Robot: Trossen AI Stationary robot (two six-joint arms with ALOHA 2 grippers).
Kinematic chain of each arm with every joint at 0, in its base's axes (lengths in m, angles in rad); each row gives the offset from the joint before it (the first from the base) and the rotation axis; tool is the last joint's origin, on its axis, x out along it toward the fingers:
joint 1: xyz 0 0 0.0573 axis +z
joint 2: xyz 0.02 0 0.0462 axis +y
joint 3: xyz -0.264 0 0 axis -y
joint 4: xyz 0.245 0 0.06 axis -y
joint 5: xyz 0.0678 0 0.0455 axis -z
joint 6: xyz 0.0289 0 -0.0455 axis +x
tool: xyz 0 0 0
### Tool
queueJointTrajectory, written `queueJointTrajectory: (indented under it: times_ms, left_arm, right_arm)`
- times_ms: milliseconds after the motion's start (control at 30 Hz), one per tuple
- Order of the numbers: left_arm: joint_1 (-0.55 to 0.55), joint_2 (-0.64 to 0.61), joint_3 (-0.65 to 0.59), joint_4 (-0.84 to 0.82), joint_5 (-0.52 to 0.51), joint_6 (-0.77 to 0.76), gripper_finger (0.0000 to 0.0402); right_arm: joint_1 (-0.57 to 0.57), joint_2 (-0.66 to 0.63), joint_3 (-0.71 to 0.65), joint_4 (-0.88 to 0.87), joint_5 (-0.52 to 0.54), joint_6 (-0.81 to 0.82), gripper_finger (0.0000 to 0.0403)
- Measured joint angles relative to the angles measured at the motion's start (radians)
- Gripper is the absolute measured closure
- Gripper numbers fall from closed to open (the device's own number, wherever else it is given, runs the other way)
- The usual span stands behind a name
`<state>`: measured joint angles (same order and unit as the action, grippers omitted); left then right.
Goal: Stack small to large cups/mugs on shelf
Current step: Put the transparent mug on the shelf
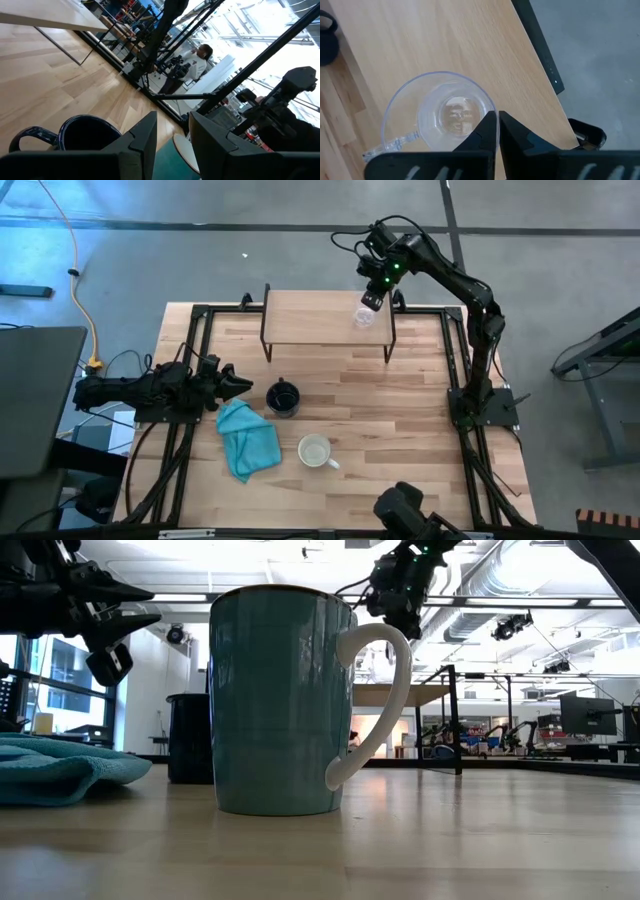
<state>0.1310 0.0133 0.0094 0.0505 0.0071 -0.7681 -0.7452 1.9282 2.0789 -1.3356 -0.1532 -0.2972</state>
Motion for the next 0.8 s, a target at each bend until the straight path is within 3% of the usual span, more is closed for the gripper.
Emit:
queueJointTrajectory:
  times_ms: [467, 800]
  left_arm:
    - [0.0, 0.0, 0.0, 0.0, 0.0, 0.0, 0.0298]
    - [0.0, 0.0, 0.0, 0.0, 0.0, 0.0, 0.0298]
  right_arm:
    - [0.0, 0.0, 0.0, 0.001, -0.02, -0.009, 0.0368]
    - [0.0, 0.0, 0.0, 0.002, -0.014, 0.001, 0.0365]
